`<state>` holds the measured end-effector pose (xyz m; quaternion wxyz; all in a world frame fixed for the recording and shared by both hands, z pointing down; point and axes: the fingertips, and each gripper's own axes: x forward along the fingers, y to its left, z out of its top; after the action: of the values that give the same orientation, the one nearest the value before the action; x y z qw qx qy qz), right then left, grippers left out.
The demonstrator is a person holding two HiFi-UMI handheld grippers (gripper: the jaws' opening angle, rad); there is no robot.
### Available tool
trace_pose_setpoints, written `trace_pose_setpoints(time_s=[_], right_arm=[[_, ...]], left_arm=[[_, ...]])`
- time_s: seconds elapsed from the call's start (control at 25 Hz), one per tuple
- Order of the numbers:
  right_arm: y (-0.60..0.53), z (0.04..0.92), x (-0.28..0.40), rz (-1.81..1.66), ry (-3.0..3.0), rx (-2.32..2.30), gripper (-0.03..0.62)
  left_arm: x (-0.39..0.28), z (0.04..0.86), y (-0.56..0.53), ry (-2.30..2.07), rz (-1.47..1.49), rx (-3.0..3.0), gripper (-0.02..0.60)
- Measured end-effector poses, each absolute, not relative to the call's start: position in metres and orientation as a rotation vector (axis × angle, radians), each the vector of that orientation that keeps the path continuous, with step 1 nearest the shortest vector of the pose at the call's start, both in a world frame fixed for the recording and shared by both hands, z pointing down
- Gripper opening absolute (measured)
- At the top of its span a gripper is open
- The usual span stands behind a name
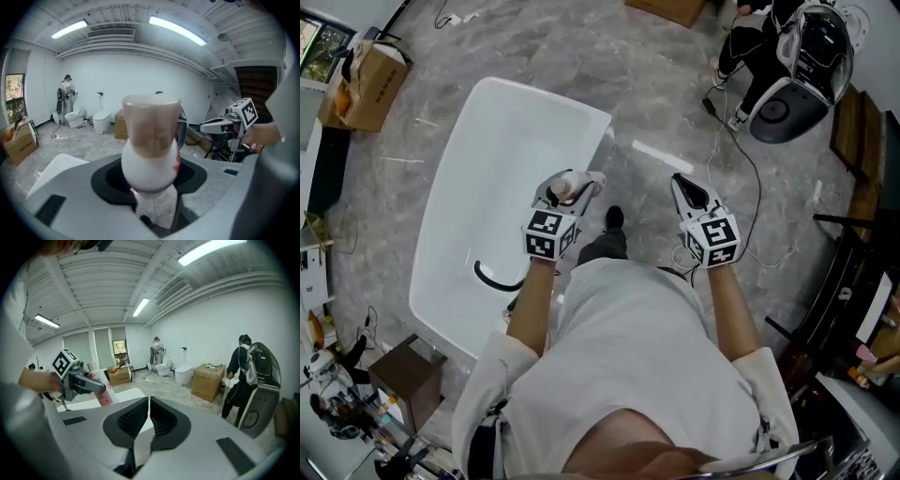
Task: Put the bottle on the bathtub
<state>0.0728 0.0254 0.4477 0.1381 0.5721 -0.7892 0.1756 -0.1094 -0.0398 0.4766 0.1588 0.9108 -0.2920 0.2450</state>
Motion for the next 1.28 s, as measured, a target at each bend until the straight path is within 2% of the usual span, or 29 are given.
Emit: trace_pose_setpoints(time_s=[0.44, 1.28], right_arm=[[-0.082, 0.473, 0.063, 0.585, -2.227, 1.647, 0.035], [-0.182, 0.546, 0.126, 0.690, -2.275, 1.416, 0.035]], left_arm=[[-0.100, 0.506, -0.141, -0.778, 0.734, 2.580, 0.222], [-0.041, 0.570, -0.215, -1.019, 0.750, 2.387, 0.222]])
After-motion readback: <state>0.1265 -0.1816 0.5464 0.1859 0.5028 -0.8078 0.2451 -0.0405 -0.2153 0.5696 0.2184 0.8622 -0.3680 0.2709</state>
